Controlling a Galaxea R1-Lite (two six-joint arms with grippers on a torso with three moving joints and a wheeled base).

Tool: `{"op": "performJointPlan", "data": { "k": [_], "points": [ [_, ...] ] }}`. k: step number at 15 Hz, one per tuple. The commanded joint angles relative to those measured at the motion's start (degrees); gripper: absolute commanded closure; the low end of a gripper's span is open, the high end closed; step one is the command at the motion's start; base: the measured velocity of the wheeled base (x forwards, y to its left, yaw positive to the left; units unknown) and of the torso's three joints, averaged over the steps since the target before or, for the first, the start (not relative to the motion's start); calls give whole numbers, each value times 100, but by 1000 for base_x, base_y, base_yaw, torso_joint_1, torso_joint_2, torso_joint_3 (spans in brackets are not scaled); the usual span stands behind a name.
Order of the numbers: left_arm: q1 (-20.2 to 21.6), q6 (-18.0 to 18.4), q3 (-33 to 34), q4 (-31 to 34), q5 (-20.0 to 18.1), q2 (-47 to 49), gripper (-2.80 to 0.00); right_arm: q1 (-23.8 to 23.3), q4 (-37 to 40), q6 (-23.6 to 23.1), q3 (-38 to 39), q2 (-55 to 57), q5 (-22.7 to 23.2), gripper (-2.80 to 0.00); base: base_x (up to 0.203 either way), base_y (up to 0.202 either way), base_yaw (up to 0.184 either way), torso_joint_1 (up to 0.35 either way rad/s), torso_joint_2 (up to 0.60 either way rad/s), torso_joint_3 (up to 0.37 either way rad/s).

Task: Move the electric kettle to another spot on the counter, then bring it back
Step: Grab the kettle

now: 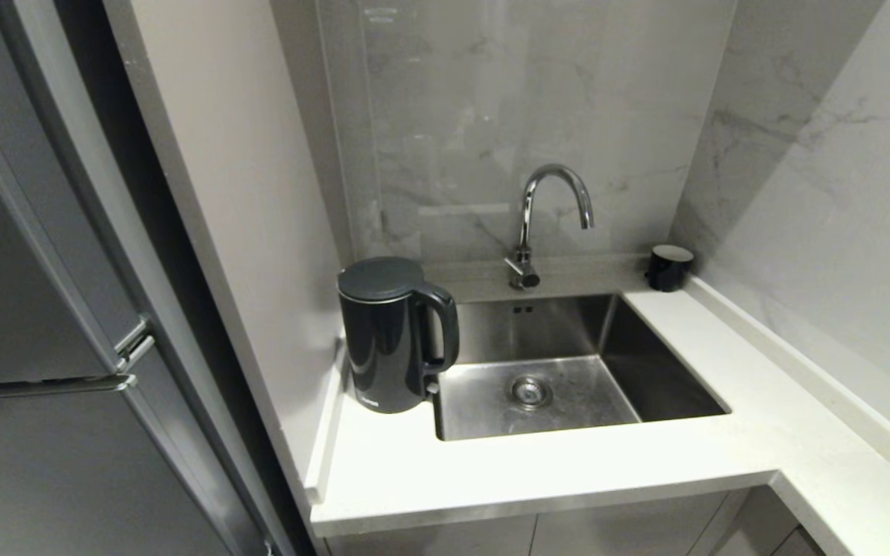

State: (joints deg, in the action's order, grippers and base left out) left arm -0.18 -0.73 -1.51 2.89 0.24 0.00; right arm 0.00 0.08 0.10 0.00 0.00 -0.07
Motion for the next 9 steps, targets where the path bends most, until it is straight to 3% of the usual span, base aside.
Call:
{"op": "performJointPlan", "data": {
  "k": [1,9],
  "points": [
    [1,-6,-1,1,2,9,0,0,1,-10,0,0,-1,0,0,0,0,144,-338,-206],
    [1,-6,1,1,2,9,0,0,0,-36,0,0,7,0,0,0,0,138,-337,-196]
  ]
}}
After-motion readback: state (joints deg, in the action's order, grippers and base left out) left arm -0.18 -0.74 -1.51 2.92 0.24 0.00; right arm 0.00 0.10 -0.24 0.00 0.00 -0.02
